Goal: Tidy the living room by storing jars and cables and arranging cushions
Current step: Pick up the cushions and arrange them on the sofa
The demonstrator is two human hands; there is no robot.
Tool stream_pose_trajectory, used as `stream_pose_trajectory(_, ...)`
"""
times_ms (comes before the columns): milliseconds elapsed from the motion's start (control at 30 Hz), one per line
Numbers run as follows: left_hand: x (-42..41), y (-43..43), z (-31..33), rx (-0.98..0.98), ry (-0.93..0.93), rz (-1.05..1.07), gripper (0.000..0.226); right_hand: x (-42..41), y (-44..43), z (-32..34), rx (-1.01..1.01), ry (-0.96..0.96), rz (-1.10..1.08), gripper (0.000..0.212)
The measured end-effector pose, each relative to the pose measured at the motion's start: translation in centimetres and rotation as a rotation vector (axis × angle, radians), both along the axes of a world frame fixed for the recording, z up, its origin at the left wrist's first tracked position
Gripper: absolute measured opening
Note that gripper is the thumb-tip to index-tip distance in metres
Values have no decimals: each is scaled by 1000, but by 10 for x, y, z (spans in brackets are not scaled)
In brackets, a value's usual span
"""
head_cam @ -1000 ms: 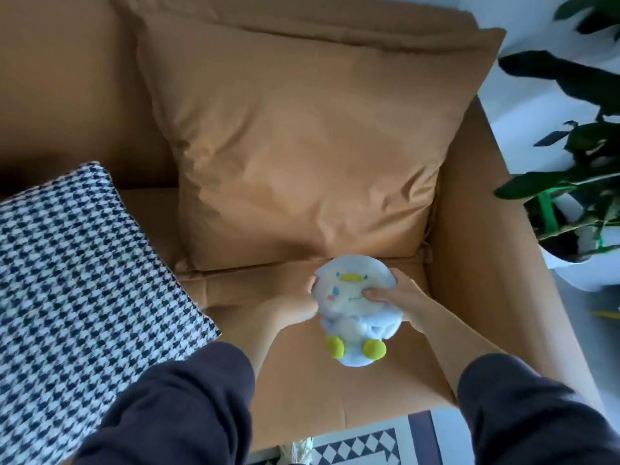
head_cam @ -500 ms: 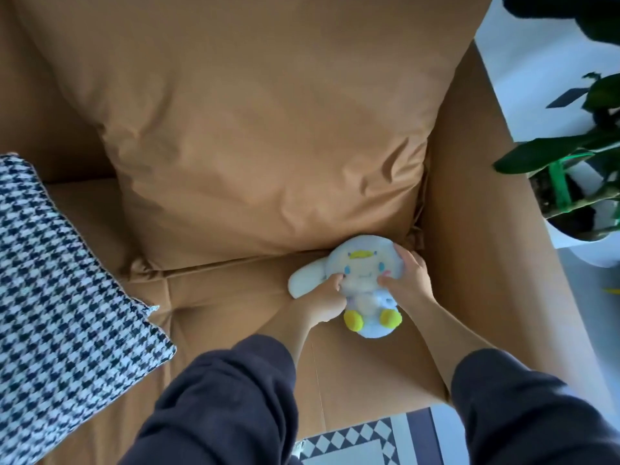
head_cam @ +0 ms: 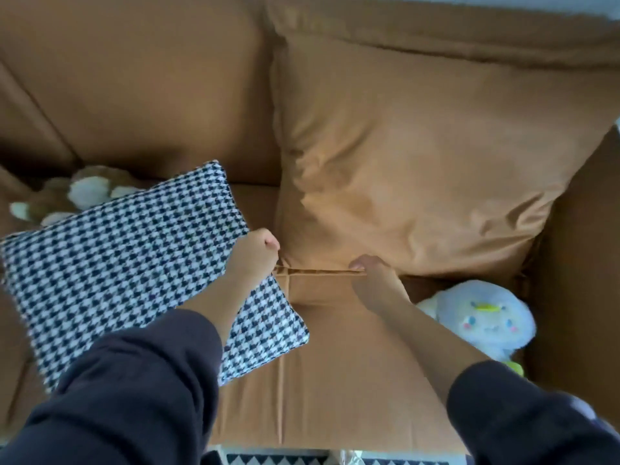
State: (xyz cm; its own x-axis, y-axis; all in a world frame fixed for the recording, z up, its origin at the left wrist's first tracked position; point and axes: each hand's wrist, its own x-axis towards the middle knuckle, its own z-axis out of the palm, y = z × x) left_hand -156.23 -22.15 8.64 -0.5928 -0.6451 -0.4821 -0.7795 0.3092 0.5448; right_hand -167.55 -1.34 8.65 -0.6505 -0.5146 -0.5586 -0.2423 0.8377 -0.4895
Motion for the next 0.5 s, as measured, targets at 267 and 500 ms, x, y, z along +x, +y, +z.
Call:
stream_pose_trajectory(267,145,-205,22,-251,-80,143,23,95,-204,4,-115,27,107,38)
stream_pose_trajectory(500,197,-345,-19,-266,-283,314,45,144,-329,-14,14,245,253,59)
